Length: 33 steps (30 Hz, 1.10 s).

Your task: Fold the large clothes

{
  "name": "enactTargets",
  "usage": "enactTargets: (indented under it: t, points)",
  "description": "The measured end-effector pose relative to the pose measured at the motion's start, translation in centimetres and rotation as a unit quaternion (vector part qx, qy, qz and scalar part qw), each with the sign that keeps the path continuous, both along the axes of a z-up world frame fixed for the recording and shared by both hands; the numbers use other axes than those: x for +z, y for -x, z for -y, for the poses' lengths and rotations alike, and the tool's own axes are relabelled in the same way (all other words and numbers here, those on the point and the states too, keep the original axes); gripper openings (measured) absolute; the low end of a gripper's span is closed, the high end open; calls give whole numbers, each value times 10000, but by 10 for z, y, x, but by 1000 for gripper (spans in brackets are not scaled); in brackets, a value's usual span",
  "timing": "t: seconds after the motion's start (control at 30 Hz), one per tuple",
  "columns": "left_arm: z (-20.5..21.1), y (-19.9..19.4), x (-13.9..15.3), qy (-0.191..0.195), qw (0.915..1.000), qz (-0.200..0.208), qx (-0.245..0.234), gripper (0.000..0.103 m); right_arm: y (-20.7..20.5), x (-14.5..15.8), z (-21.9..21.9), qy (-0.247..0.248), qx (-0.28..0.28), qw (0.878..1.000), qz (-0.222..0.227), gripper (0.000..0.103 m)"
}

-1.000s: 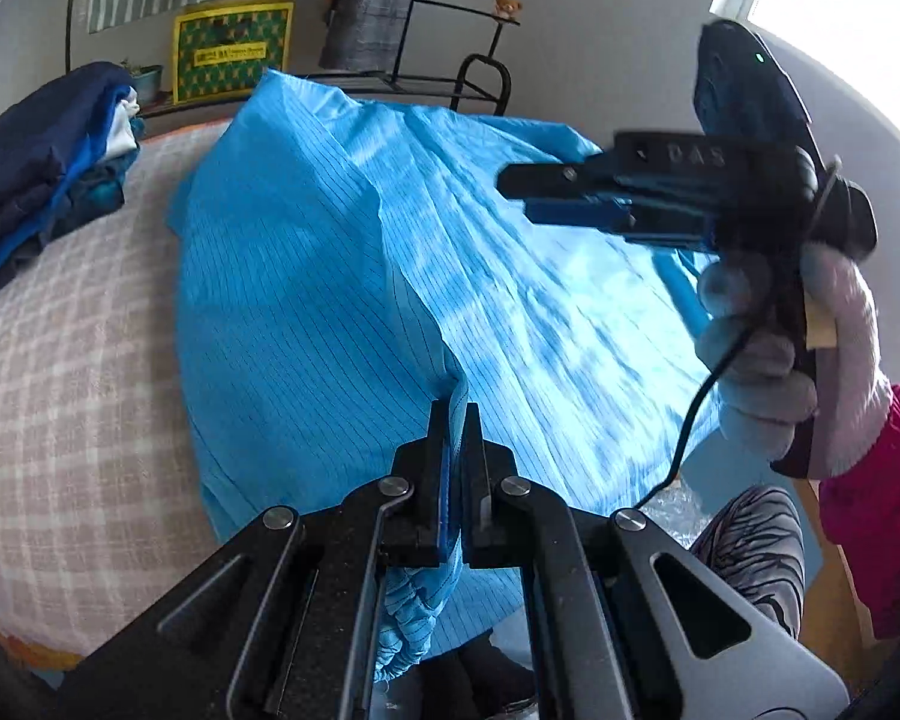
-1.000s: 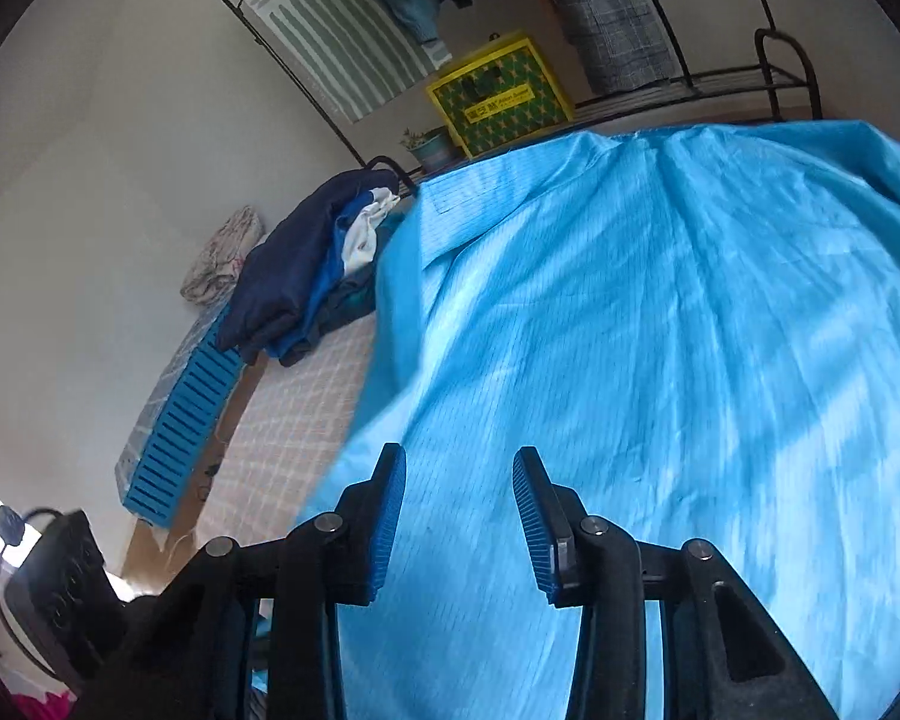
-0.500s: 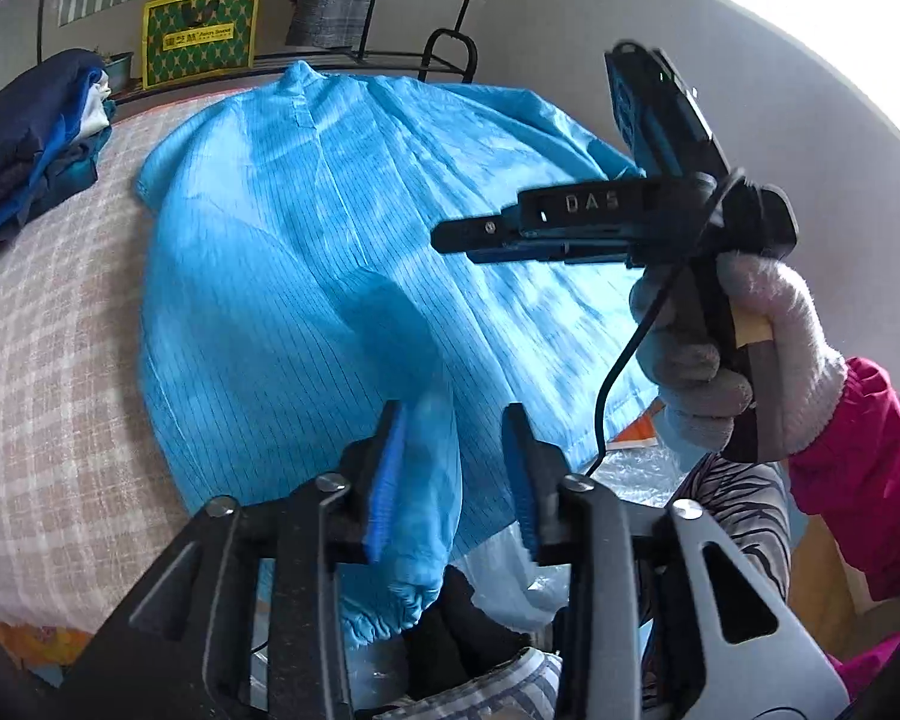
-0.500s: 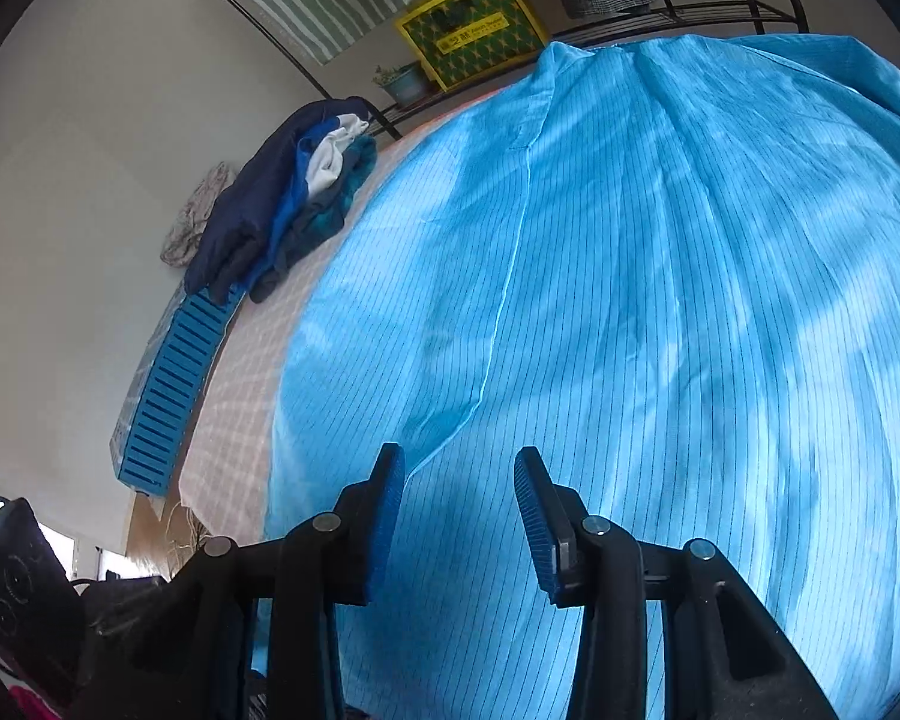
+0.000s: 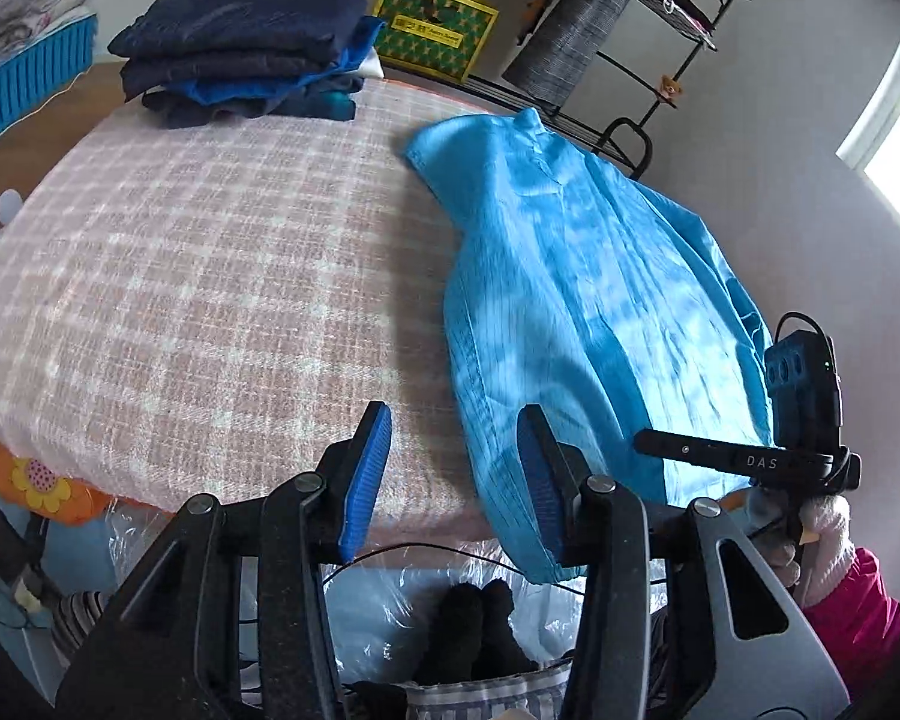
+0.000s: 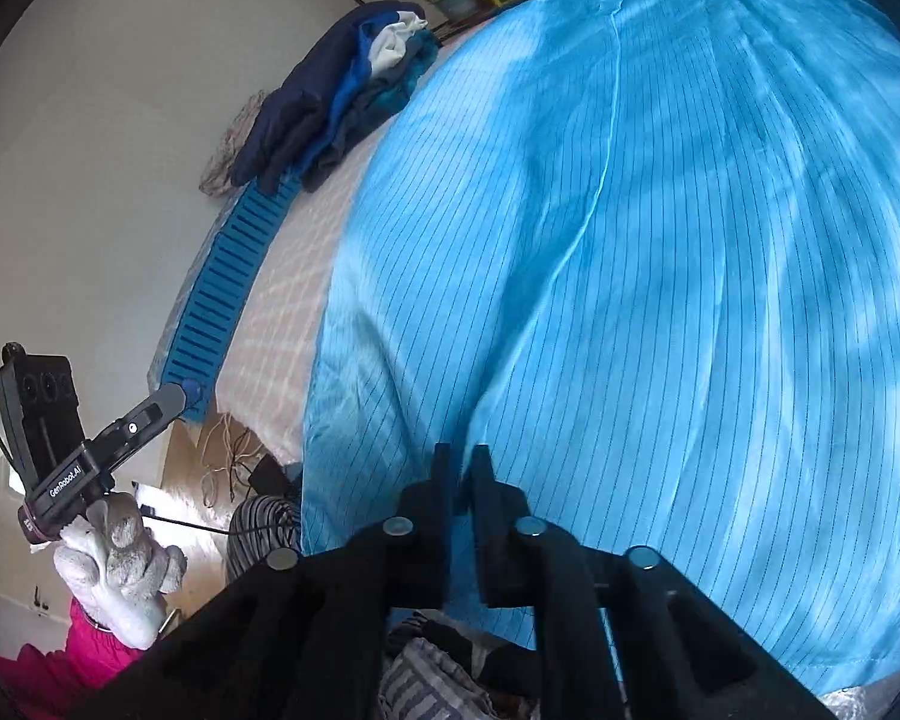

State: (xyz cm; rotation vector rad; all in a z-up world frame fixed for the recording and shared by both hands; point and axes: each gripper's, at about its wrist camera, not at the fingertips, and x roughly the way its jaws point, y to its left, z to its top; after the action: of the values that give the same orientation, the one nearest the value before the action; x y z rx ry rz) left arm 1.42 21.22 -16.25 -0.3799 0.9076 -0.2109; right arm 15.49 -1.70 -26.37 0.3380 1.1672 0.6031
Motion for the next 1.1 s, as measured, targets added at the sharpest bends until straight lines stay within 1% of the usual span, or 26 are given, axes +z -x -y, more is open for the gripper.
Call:
enactTargets:
  t: [0.1, 0.13, 0.2, 0.23, 0.27, 0.3, 0.33, 0.37, 0.4, 0.43, 0.47, 0.5, 0.53, 0.57, 0.63, 0.7, 0.73, 0.77, 0.83, 0.9, 0.93, 0.97, 1.0, 1.03, 1.07, 1.1]
  points:
    - [-1, 0, -6, 31, 10000, -20, 12, 45, 4, 19, 14, 19, -273, 9992, 275, 0]
    - [0, 1, -8, 55, 10000, -35, -15, 45, 5, 25, 24, 101, -423, 9984, 373, 0]
    - [7, -2, -13, 91, 9999, -87, -83, 45, 5, 34, 44, 440, -744, 9949, 523, 0]
    - [13, -4, -17, 95, 9998, -116, -122, 45, 6, 36, 54, 554, -878, 9932, 537, 0]
    - [17, -5, -20, 121, 9997, -155, -165, 45, 7, 37, 61, 548, -953, 9927, 499, 0]
    - [22, -7, -24, 167, 9994, -197, -223, 45, 6, 36, 67, 467, -978, 9931, 451, 0]
    - [26, -8, -27, 214, 9991, -244, -277, 45, 7, 34, 70, 410, -981, 9936, 389, 3]
    - [31, -10, -32, 248, 9987, -313, -329, 45, 7, 32, 69, 507, -1001, 9931, 330, 8]
    - [35, -12, -36, 269, 9982, -371, -381, 45, 8, 31, 67, 781, -1022, 9912, 323, 14]
    - [39, -13, -39, 258, 9980, -417, -402, 45, 10, 32, 63, 1119, -1033, 9875, 417, 37]
    - [42, -15, -44, 222, 9979, -466, -395, 45, 16, 36, 62, 1453, -1074, 9816, 616, 41]
    - [44, -18, -48, 179, 9978, -508, -385, 45, 21, 41, 59, 1688, -1052, 9764, 840, 41]
    - [47, -20, -52, 103, 9978, -560, -350, 45, 28, 46, 54, 1766, -968, 9741, 1024, 41]
    - [48, -23, -56, 78, 9975, -624, -320, 45, 36, 52, 52, 1694, -856, 9749, 1166, 41]
    - [50, -31, -63, 143, 9972, -674, -285, 45, 47, 60, 37, 1382, -506, 9799, 1348, 41]
    - [49, -41, -68, 138, 9974, -686, -193, 43, 56, 61, 17, 1211, -91, 9829, 1387, 44]
    - [48, -48, -69, 130, 9975, -673, -165, 40, 60, 59, 6, 1171, 117, 9838, 1354, 49]
    - [48, -54, -70, 83, 9976, -678, -122, 40, 62, 55, -4, 1182, 296, 9838, 1318, 54]
    - [46, -67, -72, 67, 9977, -668, -100, 40, 64, 43, -24, 1316, 550, 9814, 1283, 56]
    - [47, -82, -72, 5, 9979, -633, -126, 40, 66, 30, -37, 1604, 704, 9760, 1295, 56]
    - [47, -89, -72, -41, 9979, -629, -137, 34, 65, 24, -42, 1769, 729, 9731, 1279, 56]
    - [47, -96, -73, -114, 9978, -634, -136, 23, 64, 18, -46, 1906, 748, 9709, 1242, 56]
    - [48, -102, -74, -167, 9977, -628, -169, 16, 63, 13, -51, 2029, 780, 9687, 1199, 54]
    - [50, -108, -75, -185, 9975, -633, -244, 4, 61, 9, -54, 2145, 811, 9665, 1151, 41]
    - [52, -114, -77, -160, 9975, -620, -303, 2, 58, 5, -55, 2220, 839, 9654, 1080, 30]
    - [53, -118, -77, -156, 9977, -562, -334, 0, 53, 2, -53, 2219, 853, 9661, 1005, 16]
